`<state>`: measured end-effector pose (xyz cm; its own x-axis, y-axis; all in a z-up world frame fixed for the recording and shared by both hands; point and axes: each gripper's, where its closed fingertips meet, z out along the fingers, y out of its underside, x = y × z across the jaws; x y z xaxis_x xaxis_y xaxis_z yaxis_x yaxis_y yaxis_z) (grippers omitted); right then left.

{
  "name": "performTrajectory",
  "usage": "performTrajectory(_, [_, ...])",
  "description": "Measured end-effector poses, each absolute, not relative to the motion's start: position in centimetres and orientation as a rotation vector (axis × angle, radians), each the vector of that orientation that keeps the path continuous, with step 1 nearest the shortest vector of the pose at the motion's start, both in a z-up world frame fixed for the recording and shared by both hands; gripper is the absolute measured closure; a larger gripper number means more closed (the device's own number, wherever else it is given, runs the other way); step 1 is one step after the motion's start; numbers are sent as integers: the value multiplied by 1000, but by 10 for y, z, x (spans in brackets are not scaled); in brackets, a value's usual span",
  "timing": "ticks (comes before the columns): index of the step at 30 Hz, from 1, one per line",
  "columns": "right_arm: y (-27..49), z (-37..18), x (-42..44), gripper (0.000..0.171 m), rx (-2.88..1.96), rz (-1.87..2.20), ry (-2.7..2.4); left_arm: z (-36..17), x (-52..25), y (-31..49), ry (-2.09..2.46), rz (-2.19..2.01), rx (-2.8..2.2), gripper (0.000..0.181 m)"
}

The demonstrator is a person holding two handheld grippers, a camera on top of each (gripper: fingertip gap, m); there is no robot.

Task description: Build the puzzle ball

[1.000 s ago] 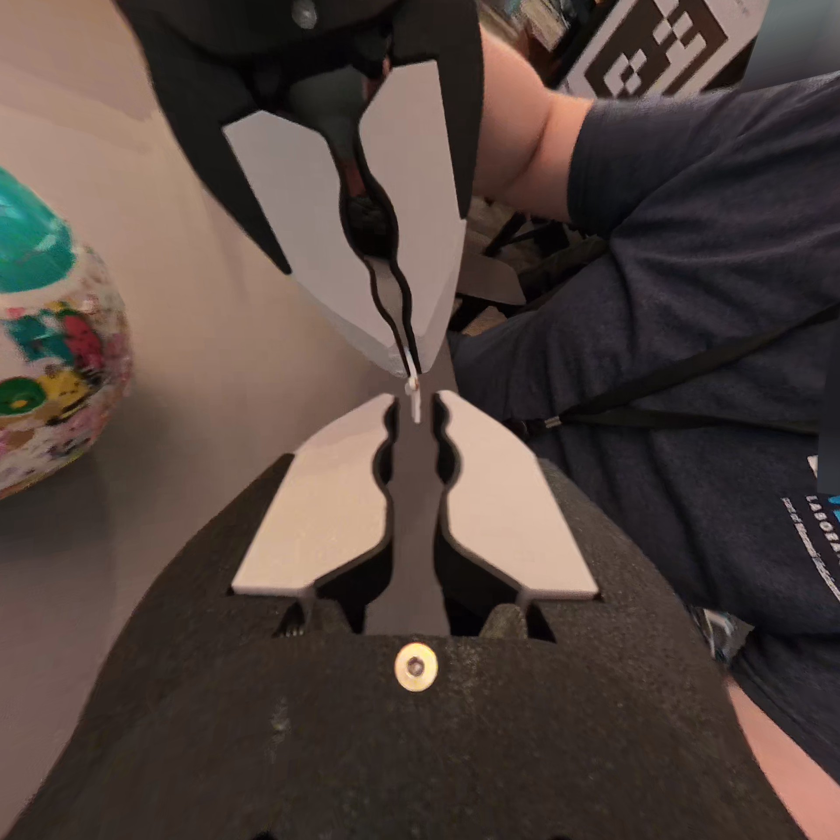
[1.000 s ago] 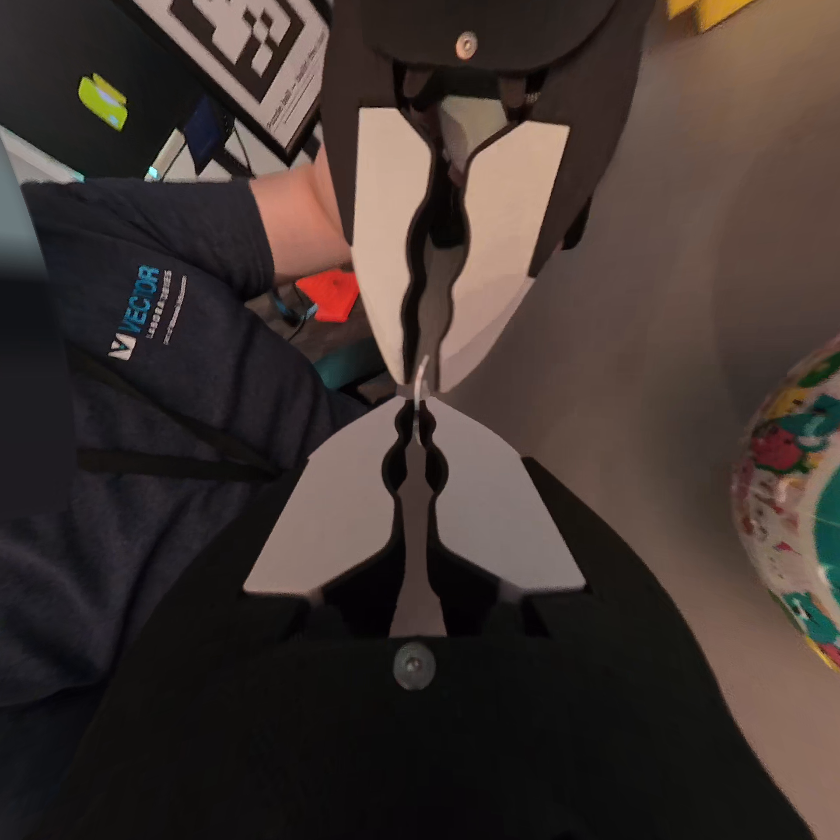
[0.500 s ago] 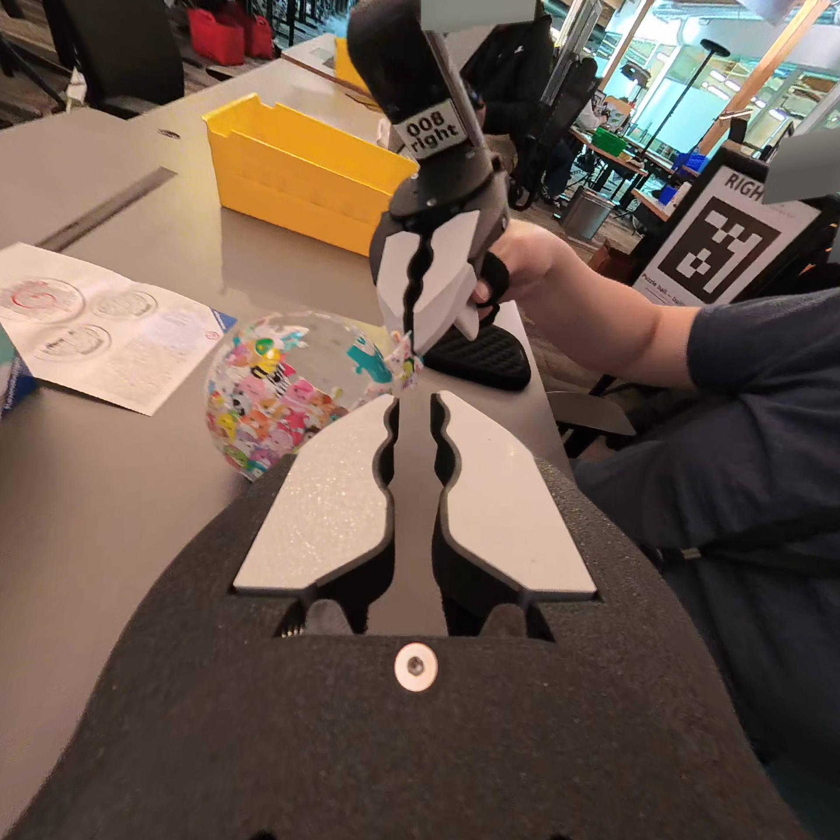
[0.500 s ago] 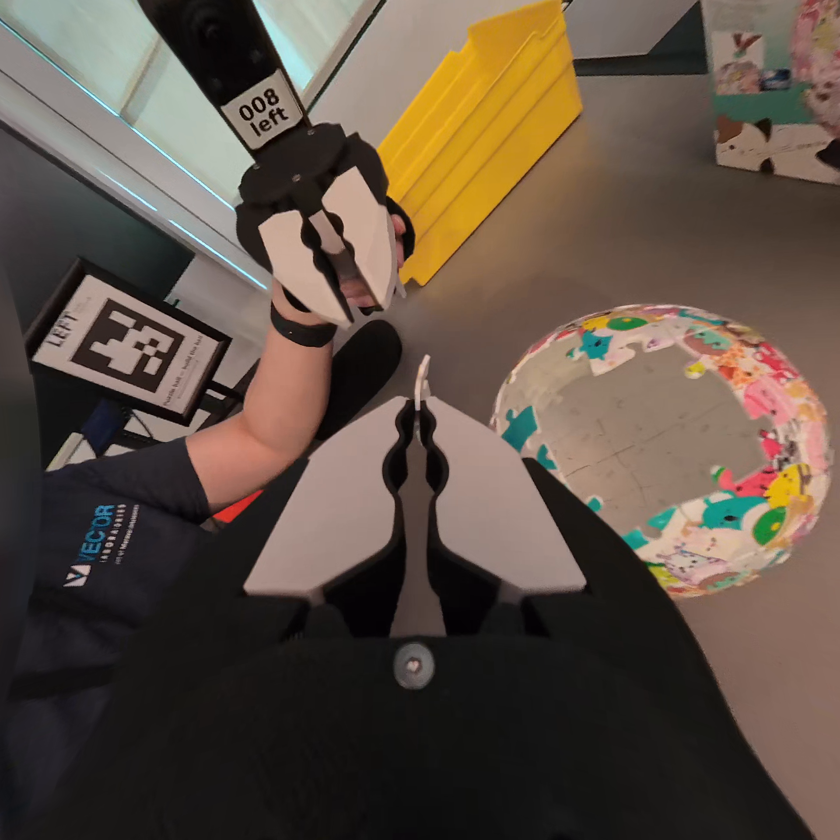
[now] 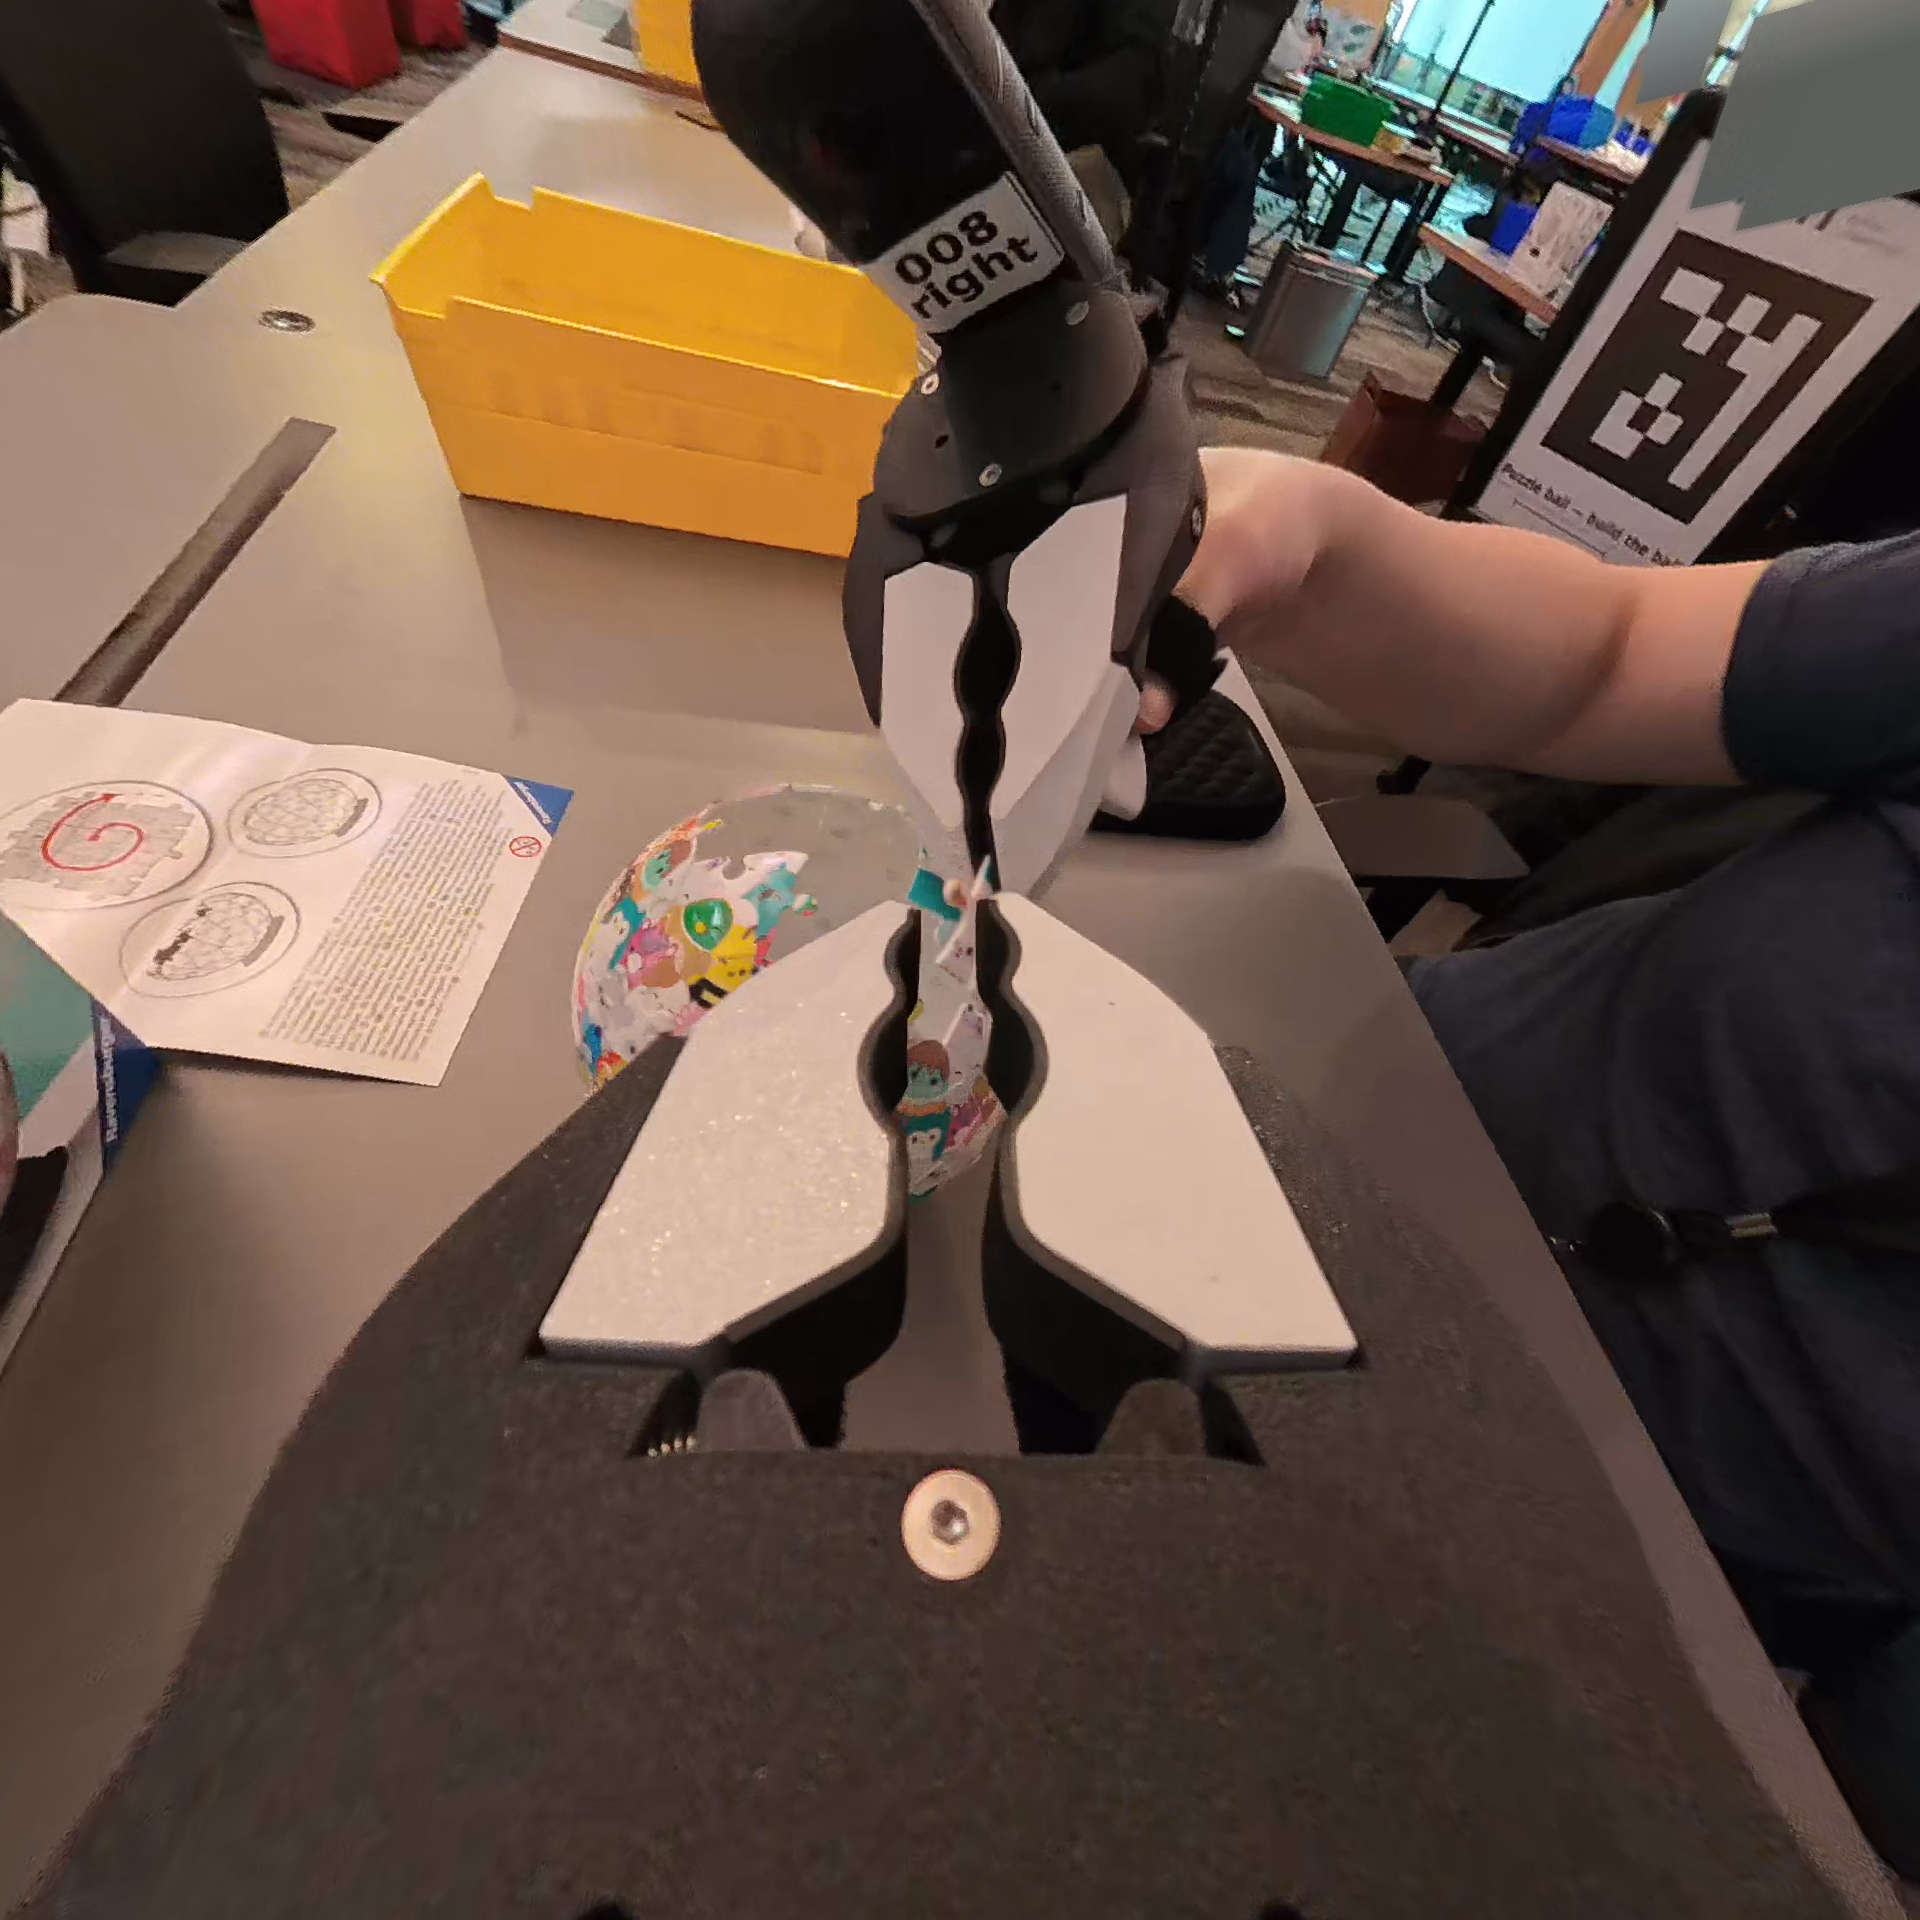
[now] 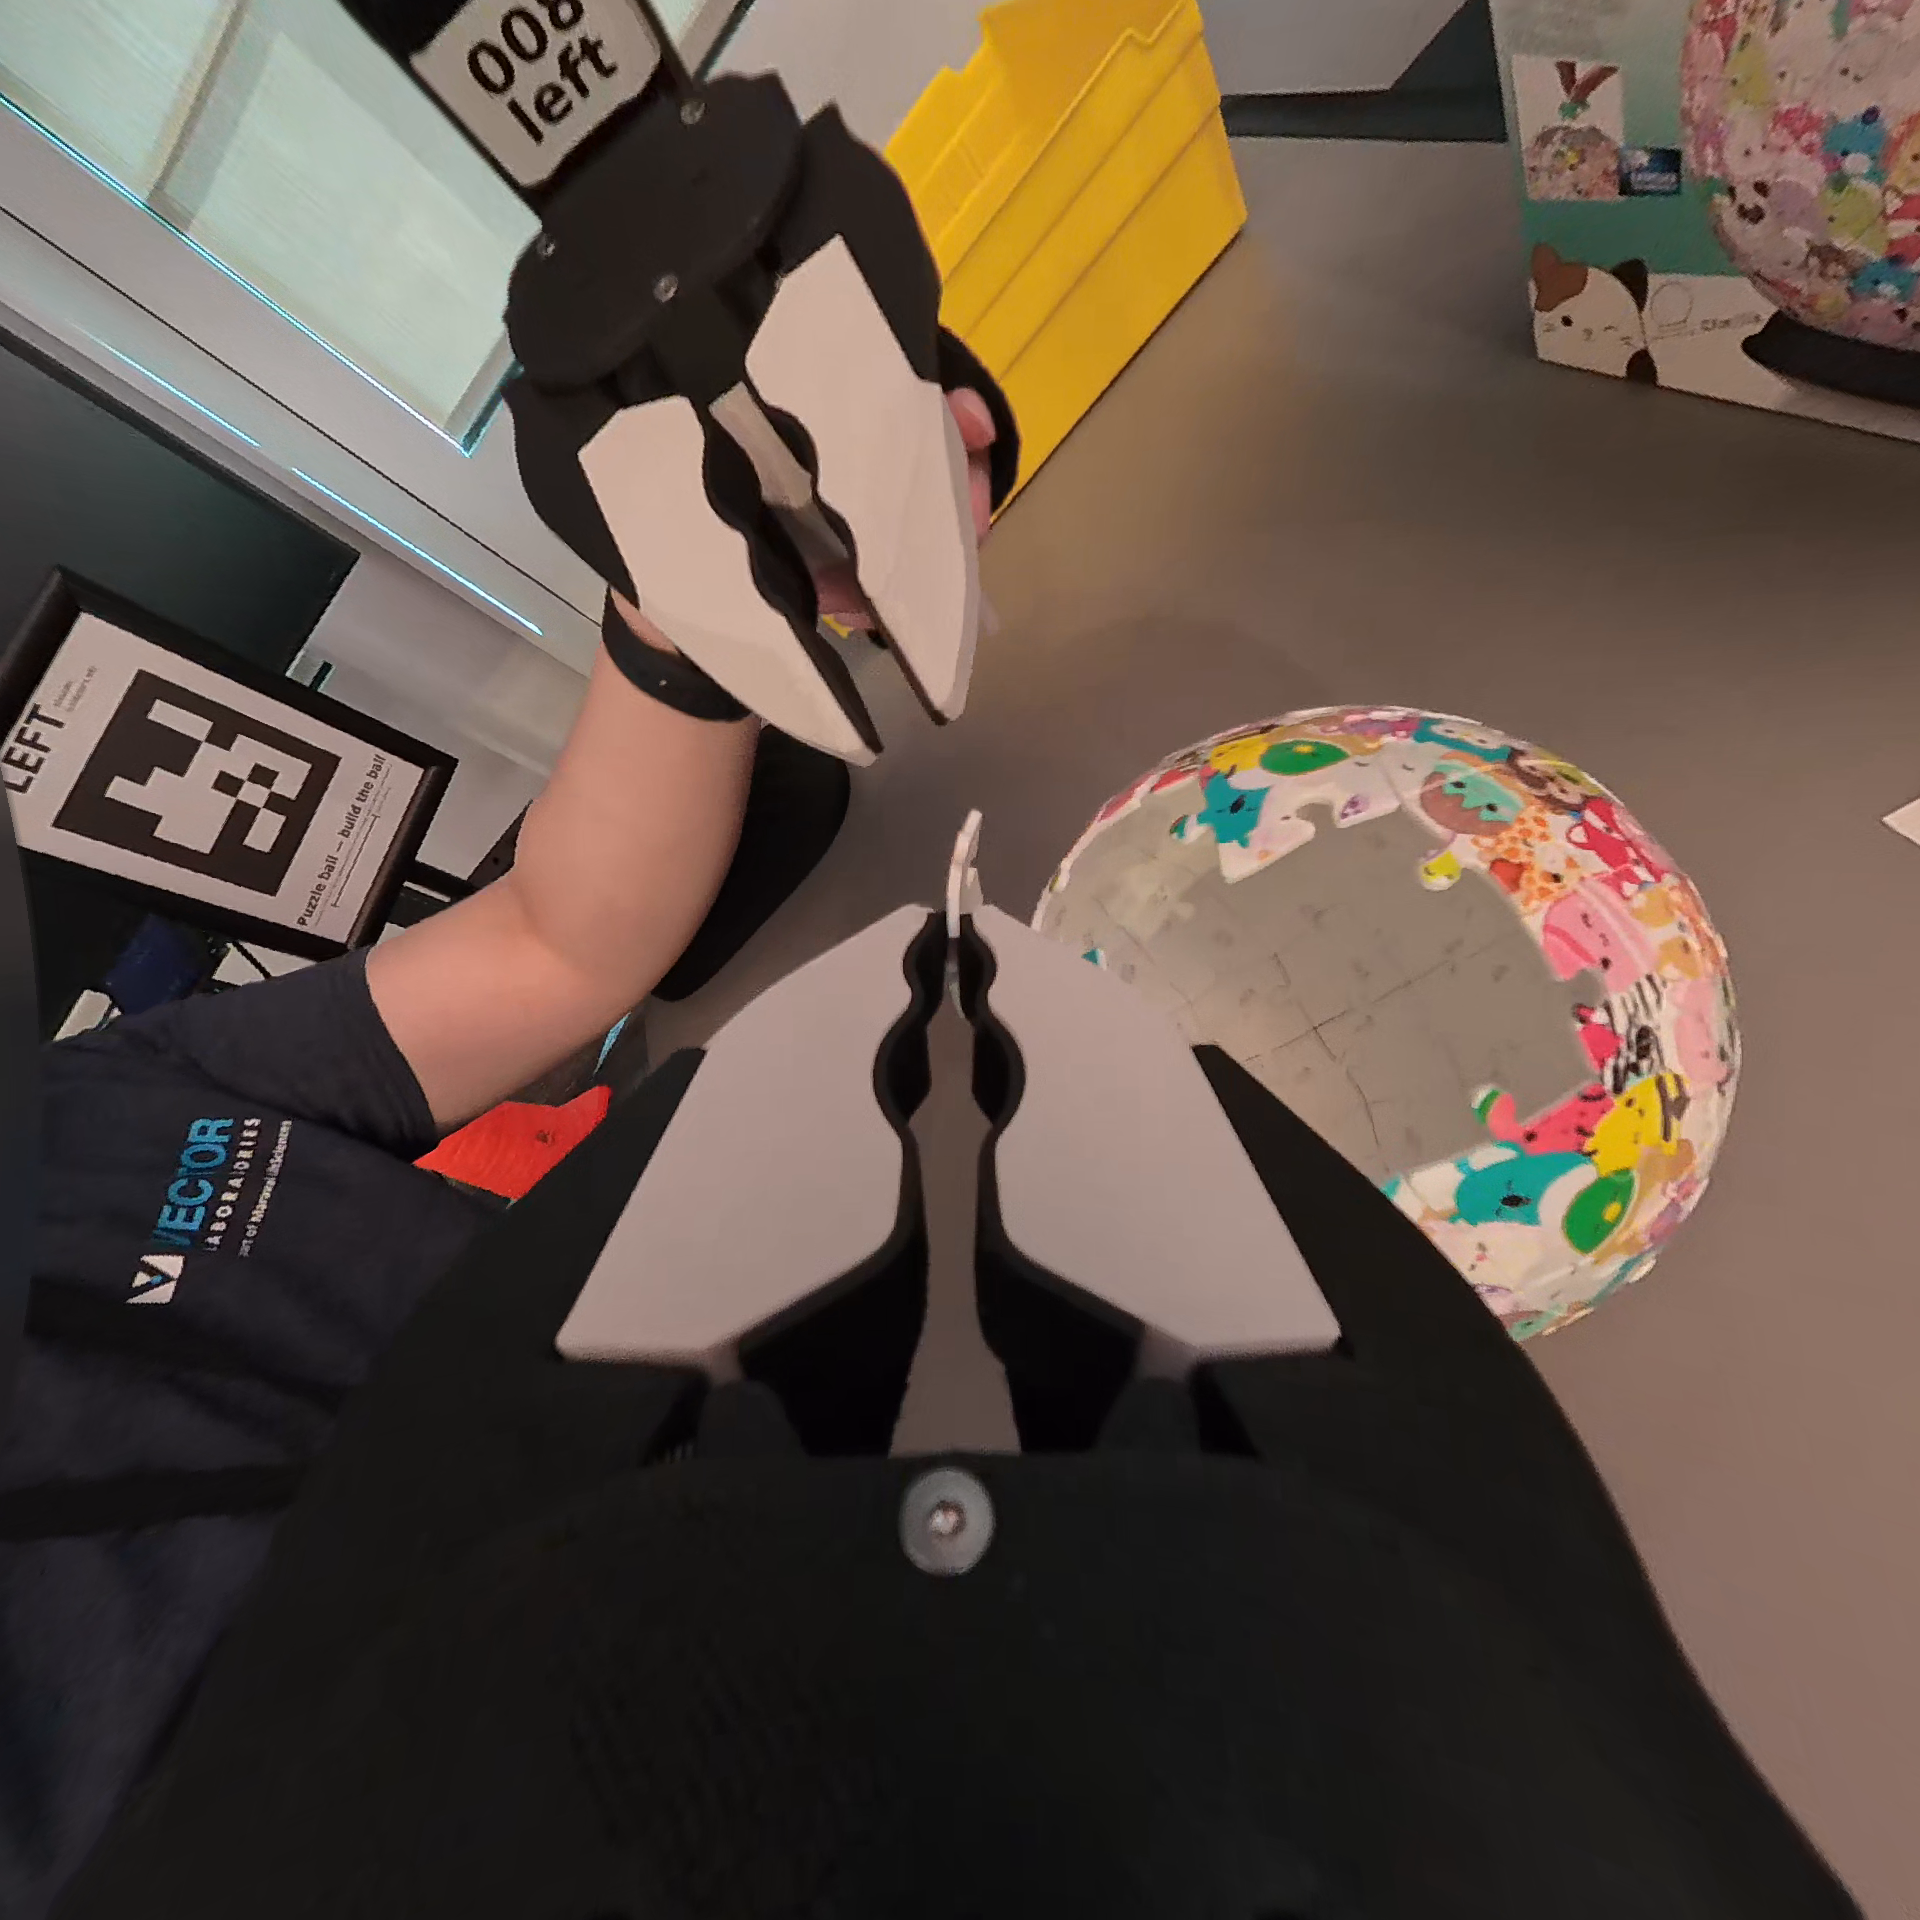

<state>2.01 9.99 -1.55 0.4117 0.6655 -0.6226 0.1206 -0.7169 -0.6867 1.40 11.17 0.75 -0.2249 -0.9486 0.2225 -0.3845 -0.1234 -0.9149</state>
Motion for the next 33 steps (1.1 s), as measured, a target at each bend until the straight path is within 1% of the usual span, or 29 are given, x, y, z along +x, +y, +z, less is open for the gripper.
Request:
performTrajectory(6, [103,-14,19,168,-2146,1275,-678,8,22,110,1711,-1361,-1412,172])
performTrajectory(13, [103,-9,23,168,-2221,1203,-725,-1,18,118,1694,-1344,-1443,171])
performTrajectory(17, [102,-2,18,168,-2188,1312,-708,7,16,113,1628,-1519,-1417,171])
performTrajectory(19, [102,1,17,168,-2167,1301,-730,9,14,106,1639,-1610,-1400,171])
performTrajectory(25, [100,13,14,168,-2064,1307,-788,15,12,102,1626,-1685,-1369,171])
performTrajectory(29, [97,17,10,168,-2024,1317,-841,23,9,98,1601,-1760,-1321,178])
performTrajectory(33, [95,17,7,168,-2003,1301,-898,20,7,94,1637,-1771,-1324,176])
